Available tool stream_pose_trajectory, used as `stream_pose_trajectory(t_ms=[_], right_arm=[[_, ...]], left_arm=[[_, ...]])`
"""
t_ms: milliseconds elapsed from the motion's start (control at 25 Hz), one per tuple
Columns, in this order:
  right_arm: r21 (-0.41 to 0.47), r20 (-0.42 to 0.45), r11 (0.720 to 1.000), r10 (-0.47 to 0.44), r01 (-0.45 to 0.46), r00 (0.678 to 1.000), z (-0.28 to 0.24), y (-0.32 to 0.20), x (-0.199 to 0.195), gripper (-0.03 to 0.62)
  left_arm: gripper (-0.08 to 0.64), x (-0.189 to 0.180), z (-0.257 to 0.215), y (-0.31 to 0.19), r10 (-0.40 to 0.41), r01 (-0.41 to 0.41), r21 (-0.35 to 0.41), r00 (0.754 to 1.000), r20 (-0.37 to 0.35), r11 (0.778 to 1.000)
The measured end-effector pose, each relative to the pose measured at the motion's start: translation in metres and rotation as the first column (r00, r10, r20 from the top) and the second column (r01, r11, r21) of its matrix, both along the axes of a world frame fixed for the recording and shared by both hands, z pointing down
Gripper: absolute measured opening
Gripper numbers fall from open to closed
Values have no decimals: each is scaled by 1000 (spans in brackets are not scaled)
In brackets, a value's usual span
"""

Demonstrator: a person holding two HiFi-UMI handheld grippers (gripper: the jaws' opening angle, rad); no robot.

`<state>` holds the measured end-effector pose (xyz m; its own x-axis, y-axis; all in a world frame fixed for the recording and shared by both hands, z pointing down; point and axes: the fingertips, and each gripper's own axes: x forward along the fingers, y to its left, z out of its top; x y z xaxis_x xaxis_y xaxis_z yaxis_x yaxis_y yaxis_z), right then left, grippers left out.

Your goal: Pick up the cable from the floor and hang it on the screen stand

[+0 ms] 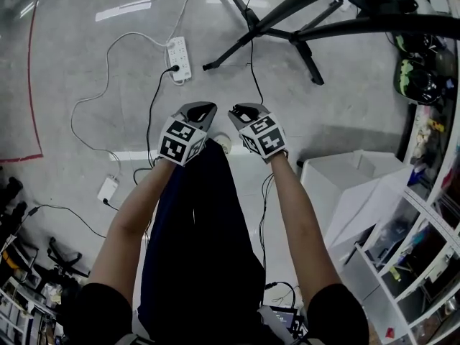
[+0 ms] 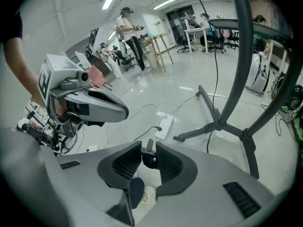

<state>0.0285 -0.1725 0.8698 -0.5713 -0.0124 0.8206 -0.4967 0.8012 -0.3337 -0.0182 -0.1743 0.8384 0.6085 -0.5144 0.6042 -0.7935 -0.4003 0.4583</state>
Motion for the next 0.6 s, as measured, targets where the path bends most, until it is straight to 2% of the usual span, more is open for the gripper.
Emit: stream_pose_trajectory(t_ms=[600], right_arm=[[67,143,986,140,-150,980,-107,-7,-19,109]], left_arm=[[8,-8,-92,9,-57,57,46,998,-5,997]])
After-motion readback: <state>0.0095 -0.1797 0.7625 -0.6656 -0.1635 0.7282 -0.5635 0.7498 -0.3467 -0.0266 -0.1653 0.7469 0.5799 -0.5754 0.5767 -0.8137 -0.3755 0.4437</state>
